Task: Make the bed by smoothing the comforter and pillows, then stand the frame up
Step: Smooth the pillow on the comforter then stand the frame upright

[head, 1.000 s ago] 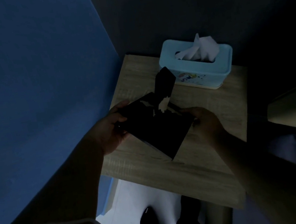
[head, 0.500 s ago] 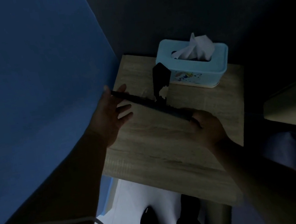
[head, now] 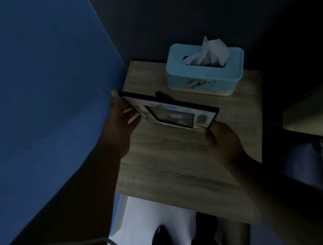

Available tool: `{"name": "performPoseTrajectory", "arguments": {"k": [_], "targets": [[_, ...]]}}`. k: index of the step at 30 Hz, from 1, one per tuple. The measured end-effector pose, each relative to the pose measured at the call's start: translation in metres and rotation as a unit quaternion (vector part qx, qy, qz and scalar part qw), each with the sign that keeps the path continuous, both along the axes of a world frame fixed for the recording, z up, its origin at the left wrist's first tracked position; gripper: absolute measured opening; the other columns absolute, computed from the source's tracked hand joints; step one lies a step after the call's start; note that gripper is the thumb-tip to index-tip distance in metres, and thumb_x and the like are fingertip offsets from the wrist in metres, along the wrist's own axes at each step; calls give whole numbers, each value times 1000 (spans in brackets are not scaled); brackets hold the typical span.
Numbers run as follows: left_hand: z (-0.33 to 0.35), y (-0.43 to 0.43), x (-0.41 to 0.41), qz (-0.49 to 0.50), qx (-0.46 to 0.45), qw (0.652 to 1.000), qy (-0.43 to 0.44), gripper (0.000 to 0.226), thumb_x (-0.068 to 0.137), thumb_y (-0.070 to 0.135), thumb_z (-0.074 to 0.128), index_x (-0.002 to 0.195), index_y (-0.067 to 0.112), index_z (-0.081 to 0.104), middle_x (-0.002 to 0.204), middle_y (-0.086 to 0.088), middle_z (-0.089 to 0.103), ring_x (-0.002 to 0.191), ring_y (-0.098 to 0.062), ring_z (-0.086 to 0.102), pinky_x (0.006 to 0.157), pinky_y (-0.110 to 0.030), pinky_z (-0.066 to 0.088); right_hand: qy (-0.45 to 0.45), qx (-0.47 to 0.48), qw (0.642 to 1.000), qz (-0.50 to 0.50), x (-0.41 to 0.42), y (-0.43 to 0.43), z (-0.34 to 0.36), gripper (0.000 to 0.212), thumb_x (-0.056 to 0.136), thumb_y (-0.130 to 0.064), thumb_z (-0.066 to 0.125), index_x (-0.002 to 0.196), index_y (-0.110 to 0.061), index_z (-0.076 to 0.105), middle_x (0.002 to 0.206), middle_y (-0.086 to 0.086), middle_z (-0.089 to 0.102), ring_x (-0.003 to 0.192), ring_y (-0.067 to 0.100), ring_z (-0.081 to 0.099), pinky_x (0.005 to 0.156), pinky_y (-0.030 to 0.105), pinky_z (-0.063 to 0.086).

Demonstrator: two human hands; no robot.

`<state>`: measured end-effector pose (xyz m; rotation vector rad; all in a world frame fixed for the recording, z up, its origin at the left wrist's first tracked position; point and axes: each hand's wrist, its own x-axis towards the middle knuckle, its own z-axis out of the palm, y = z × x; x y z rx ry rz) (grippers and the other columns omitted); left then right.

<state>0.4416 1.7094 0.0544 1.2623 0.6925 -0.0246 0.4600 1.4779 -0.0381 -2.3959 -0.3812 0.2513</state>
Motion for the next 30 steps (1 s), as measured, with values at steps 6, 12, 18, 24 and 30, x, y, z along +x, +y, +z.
{"name": "performPoseTrajectory", "arguments": {"k": [6, 12, 18, 24, 30], "targets": [[-1, 0, -5, 25, 4, 1000, -5, 38, 96, 53, 32, 108, 29, 58, 118, -2, 60, 119, -23, 54, 105, -43, 42, 20, -3, 1000, -2, -10, 1, -3, 46, 89, -31, 35, 118, -5, 60, 105, 19, 66, 98, 32, 60, 81, 23, 36], [-7, 4, -4, -10, 40, 998, 47, 44, 92, 61, 31, 104, 30, 59, 114, -6, 61, 114, -25, 55, 102, -41, 44, 53, -4, 999, 5, -12, -3, -16, 34, 97, -27, 41, 124, -13, 57, 113, 14, 66, 105, 29, 59, 83, 28, 42], [-11, 3, -1, -52, 44, 996, 61, 43, 94, 60, 22, 94, 36, 58, 102, -2, 64, 99, -21, 58, 95, -39, 44, 63, 23, 998, 13, -17, -2, -16, 39, 94, -32, 38, 119, -12, 60, 101, 13, 68, 95, 29, 62, 74, 23, 36], [-19, 3, 1, -66, 37, 994, 83, 46, 92, 64, 17, 98, 39, 55, 104, 4, 62, 97, -14, 57, 81, -32, 44, 69, 50, 996, 13, -20, 1, -16, 41, 89, -31, 38, 113, -5, 61, 99, 17, 68, 94, 32, 63, 73, 23, 35], [-27, 1, 6, -48, -54, 997, 27, 57, 95, 59, 14, 117, 27, 56, 111, 4, 66, 105, -12, 62, 97, -34, 46, 95, 70, 993, 23, -24, 3, -17, 46, 88, -36, 35, 120, -12, 58, 114, 12, 66, 106, 28, 60, 82, 27, 43]]}}
